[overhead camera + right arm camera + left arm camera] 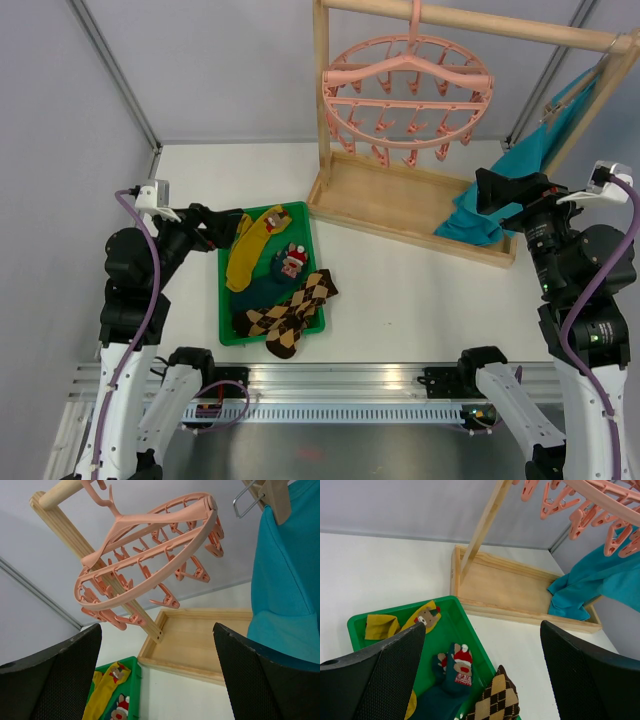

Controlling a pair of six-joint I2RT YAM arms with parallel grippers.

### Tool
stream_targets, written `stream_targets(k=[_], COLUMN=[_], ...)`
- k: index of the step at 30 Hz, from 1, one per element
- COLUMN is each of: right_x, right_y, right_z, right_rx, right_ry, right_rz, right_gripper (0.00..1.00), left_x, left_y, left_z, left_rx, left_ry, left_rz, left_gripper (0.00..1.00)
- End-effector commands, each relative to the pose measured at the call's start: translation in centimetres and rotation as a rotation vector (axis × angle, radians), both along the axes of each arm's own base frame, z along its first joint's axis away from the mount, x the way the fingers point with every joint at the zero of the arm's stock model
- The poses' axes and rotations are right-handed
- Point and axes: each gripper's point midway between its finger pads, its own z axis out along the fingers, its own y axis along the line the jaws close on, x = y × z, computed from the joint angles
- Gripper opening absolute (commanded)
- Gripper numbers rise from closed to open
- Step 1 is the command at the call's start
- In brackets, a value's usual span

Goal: Clip the socks to the hanger
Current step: Pick up the sock from the bin.

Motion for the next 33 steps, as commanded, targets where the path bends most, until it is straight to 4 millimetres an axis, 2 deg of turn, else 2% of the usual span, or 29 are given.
stream_targets(k=[1,10,14,19,20,22,24,25,26,28,29,30,33], right_x=[0.0,0.8,1.3,1.8,2.0,2.4,2.6,2.8,3.0,3.2,3.3,3.3,3.4], right_y=[0.2,0.8,1.3,2.1,2.1,2.5,3.0,3.2,3.2,3.4,3.4,3.4,3.5], right_z=[0.1,-1.0,-2.2,-3.7,-4.3,-4.6,-5.0,-5.3,-5.5,-5.9,-6.2,-6.2,-6.6], right_rx=[-0.005,-0.024,-0.025,-0.029,-0.028,-0.019,-0.013,-0.009,-0.007,-0.003,-0.005,-0.003,0.001], right_ry=[-0.009,0.040,0.069,0.096,0.106,0.107,0.115,0.120,0.127,0.137,0.143,0.143,0.145], right_rz=[0.013,0.044,0.066,0.106,0.106,0.127,0.150,0.157,0.160,0.165,0.166,0.168,0.171], right_gripper=[0.98,0.98,0.98,0.98,0.98,0.98,0.98,0.98,0.98,0.98,0.98,0.98,0.98], left_x=[-0.2,0.0,0.9,2.3,2.4,2.7,2.7,2.6,2.8,3.2,3.6,4.2,5.5], left_y=[-0.4,-0.6,-0.1,0.0,0.0,-0.3,-1.5,-3.0,-2.9,-3.9,-3.8,-4.0,-4.2], left_z=[0.8,0.4,-1.0,-7.4,-9.4,-11.5,-13.8,-15.1,-16.4,-17.5,-19.2,-19.7,-21.9], left_rx=[-0.018,-0.016,-0.012,-0.080,-0.069,-0.043,0.013,0.056,0.094,0.126,0.159,0.175,0.246], left_ry=[-0.025,-0.010,0.057,0.288,0.330,0.374,0.404,0.428,0.443,0.447,0.485,0.484,0.543], left_rz=[-0.025,-0.037,0.011,0.072,0.095,0.116,0.122,0.100,0.135,0.128,0.146,0.146,0.157], left_gripper=[1.00,1.00,1.00,0.94,0.93,0.90,0.89,0.88,0.86,0.84,0.83,0.81,0.67])
